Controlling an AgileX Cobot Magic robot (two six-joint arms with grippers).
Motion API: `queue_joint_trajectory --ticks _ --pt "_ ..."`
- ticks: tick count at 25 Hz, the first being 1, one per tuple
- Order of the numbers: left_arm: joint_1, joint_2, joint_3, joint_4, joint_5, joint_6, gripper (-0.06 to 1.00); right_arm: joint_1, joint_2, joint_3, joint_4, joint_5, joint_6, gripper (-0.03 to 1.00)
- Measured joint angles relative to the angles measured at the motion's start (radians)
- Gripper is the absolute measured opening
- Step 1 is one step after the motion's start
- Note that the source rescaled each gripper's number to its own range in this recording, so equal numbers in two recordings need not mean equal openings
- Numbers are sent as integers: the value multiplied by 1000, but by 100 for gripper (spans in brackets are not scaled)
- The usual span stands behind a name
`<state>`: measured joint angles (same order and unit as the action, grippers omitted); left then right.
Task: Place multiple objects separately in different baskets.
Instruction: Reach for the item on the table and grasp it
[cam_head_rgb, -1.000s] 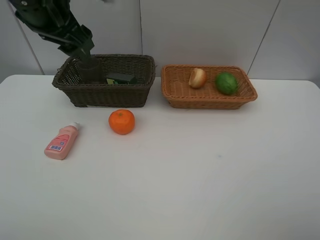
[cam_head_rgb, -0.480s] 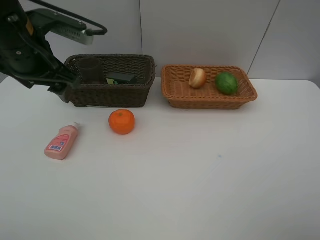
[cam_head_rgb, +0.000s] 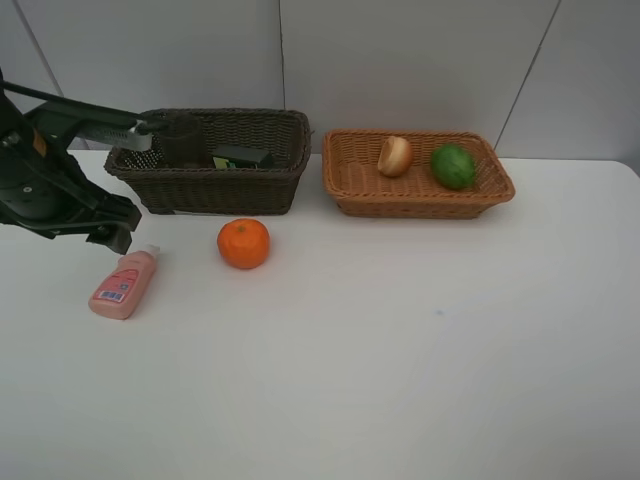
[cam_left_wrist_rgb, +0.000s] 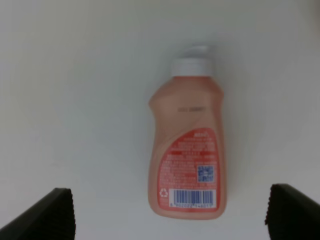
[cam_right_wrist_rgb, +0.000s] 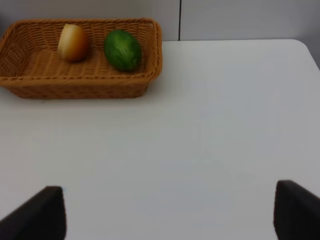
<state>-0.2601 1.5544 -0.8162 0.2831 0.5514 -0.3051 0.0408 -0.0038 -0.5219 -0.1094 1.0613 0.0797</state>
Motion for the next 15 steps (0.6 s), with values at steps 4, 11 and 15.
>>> queue_joint_trajectory --ticks 4,11,15 --pt "22 45 41 -3 -100 -15 99 0 0 0 0 0 0 83" --pt "23 153 42 -11 -234 -26 99 0 0 0 0 0 0 83" --pt "23 210 42 -13 -253 -41 99 0 0 0 0 0 0 83"
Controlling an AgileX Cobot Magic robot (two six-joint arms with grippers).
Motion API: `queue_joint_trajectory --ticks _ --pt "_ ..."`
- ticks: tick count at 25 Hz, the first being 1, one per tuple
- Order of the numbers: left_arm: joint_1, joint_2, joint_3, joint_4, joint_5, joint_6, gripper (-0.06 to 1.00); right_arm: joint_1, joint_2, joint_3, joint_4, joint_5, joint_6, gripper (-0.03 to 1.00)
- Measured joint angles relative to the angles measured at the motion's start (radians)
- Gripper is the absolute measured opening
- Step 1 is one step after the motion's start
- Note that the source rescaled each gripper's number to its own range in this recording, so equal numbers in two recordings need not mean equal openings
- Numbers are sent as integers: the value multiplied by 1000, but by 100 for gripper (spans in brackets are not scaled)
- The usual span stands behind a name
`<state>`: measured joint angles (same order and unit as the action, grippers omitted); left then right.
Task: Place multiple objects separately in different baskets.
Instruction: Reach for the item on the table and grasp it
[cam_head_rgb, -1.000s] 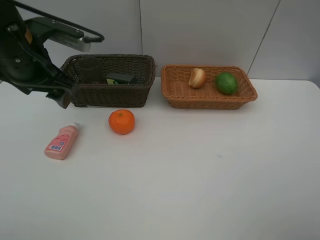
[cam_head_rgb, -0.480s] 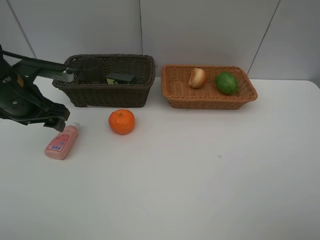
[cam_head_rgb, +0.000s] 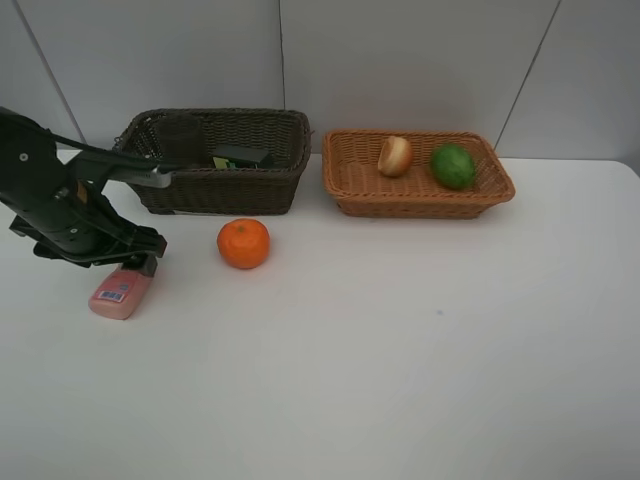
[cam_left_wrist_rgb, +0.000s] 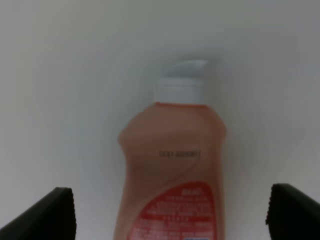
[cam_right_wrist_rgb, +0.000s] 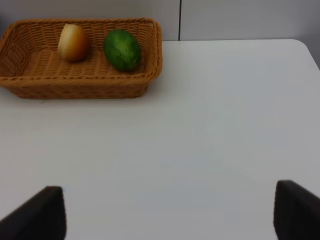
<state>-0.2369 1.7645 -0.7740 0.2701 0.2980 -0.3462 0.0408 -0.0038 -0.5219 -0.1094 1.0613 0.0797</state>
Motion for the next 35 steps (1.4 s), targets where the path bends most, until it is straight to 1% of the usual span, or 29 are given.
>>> queue_joint_trajectory --ticks 10,14,28,35 --pt "0 72 0 0 -51 -20 99 0 0 0 0 0 0 83" --pt "0 73 0 0 -62 -37 99 0 0 0 0 0 0 83" --pt "0 73 0 0 -76 -37 99 0 0 0 0 0 2 83" --pt "0 80 0 -1 -107 -60 99 0 0 0 0 0 2 83"
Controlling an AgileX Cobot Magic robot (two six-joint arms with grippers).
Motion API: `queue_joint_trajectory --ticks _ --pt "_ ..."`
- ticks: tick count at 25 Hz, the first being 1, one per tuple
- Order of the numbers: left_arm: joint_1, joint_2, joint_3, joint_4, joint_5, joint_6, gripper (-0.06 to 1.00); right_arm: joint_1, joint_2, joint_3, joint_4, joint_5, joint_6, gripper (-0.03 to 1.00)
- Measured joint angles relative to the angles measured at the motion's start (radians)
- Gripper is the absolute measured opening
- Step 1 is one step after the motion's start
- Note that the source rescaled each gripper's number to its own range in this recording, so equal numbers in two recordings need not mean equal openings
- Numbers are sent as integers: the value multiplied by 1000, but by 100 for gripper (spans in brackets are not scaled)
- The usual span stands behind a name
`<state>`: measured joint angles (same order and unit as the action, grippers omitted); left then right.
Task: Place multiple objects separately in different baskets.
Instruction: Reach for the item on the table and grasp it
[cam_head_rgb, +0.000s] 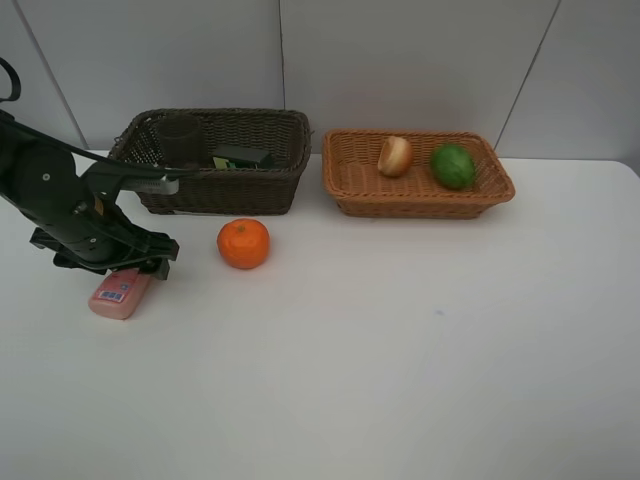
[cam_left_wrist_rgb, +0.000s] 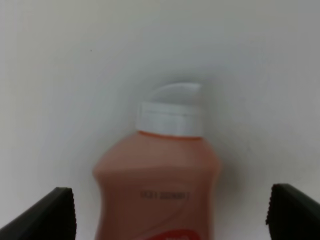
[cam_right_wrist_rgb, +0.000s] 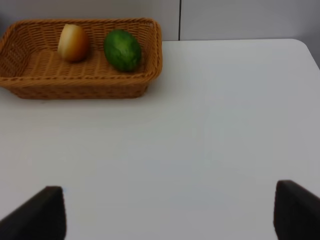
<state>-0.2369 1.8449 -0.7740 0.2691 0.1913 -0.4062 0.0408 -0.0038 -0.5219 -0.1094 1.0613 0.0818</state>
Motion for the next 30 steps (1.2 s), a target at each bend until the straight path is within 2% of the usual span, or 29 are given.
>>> queue_joint_trajectory --ticks 19,21,22,24,30 --pt "1 26 0 16 0 -3 98 0 0 0 0 0 0 83" --pt "1 26 0 24 0 -3 92 0 0 0 0 0 0 83" --pt "1 26 0 28 1 -3 84 0 0 0 0 0 0 83" --pt "1 26 0 37 7 -3 61 0 0 0 0 0 0 83" --pt "1 26 0 49 20 -22 61 0 0 0 0 0 0 83"
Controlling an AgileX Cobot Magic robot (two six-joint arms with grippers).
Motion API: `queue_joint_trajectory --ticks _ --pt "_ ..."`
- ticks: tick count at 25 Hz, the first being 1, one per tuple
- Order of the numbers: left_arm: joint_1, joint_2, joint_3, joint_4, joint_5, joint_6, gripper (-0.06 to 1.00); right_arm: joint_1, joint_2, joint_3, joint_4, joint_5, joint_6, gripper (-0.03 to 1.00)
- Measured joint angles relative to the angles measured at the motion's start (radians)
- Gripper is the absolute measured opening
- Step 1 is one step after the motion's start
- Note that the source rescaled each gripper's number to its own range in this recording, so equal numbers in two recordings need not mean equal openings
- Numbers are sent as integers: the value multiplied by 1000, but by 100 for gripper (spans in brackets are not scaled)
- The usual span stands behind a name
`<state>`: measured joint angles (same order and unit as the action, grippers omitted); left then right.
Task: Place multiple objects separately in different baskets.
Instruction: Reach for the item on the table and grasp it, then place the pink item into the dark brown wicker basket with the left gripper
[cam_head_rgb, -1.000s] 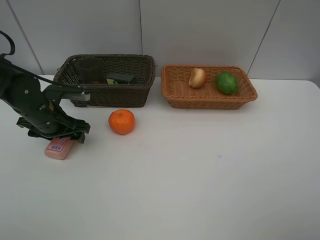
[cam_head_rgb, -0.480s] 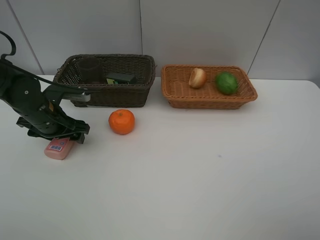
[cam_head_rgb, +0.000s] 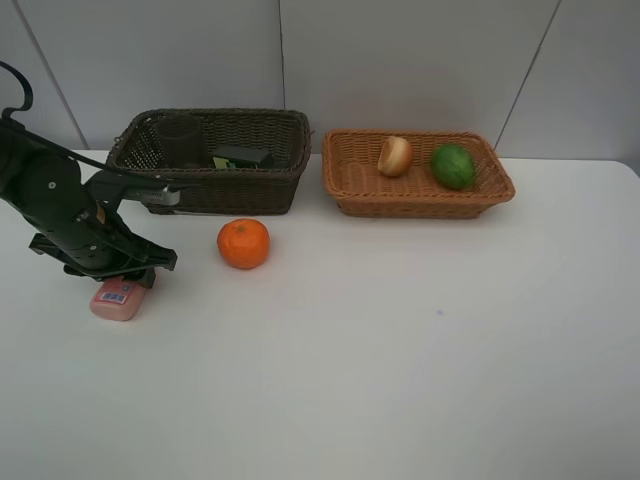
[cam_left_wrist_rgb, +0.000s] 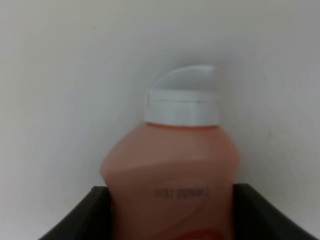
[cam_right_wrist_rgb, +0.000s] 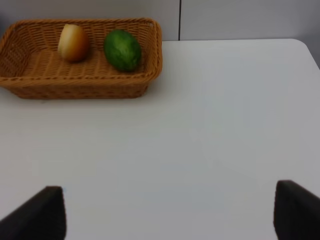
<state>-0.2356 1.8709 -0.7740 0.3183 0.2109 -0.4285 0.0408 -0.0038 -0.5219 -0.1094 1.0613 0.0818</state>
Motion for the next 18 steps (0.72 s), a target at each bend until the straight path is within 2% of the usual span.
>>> queue_joint_trajectory --ticks 5,12,18 --pt "0 0 0 12 2 -8 61 0 0 0 0 0 0 83" --pt "0 -1 0 41 7 -97 61 0 0 0 0 0 0 83" --pt "0 -62 0 41 57 -105 61 0 0 0 0 0 0 83"
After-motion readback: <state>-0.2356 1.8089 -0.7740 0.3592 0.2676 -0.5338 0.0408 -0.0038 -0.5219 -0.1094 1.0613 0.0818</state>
